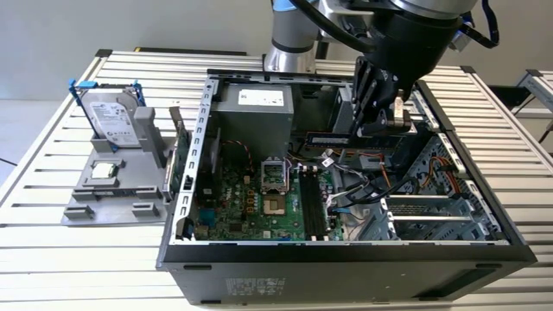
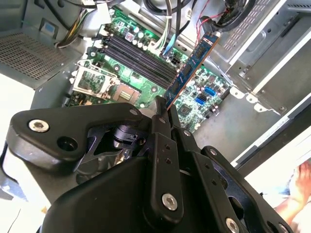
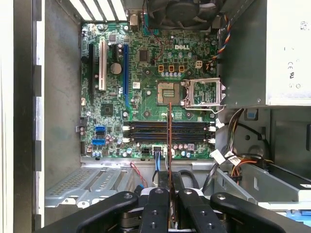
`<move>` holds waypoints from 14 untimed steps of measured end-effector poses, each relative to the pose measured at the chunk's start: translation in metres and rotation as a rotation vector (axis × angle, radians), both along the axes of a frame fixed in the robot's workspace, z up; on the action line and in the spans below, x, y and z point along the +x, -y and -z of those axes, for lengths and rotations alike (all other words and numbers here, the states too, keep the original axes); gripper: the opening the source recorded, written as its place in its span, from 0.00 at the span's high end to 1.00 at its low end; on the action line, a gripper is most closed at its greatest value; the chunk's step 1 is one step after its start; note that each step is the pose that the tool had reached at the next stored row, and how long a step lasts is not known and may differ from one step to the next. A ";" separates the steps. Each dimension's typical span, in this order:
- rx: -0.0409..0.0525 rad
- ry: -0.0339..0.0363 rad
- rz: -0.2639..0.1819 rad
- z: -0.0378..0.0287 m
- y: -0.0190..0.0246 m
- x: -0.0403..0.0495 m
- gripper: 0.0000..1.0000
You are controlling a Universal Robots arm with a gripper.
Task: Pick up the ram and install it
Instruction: 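Pick up the ram and move it above insertion slot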
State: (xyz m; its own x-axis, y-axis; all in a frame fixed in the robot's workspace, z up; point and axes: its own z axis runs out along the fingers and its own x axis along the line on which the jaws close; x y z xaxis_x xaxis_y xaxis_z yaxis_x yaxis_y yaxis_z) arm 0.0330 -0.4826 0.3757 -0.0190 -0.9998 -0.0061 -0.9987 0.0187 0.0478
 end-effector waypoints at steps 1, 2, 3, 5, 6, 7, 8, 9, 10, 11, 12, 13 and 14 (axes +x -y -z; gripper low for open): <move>0.0001 0.0000 0.003 0.0000 0.0000 0.0000 1.00; 0.0003 0.0001 0.007 0.0001 0.0000 0.0000 1.00; 0.0004 0.0001 0.011 0.0002 0.0000 0.0000 1.00; 0.0002 0.0001 0.022 0.0001 0.0000 0.0000 1.00; 0.0002 0.0001 0.029 0.0001 0.0000 0.0000 1.00; 0.0002 0.0001 0.038 0.0001 0.0000 0.0000 1.00; 0.0002 0.0001 0.046 0.0001 0.0000 0.0000 1.00; 0.0002 0.0001 0.054 0.0002 0.0000 0.0000 1.00; 0.0002 0.0000 0.062 0.0001 0.0000 0.0000 1.00; 0.0002 0.0000 0.071 0.0002 0.0000 0.0000 1.00; 0.0002 0.0000 0.079 0.0002 0.0000 0.0000 1.00; 0.0002 0.0000 0.088 0.0002 0.0000 0.0000 1.00; 0.0002 0.0000 0.096 0.0002 0.0000 0.0000 1.00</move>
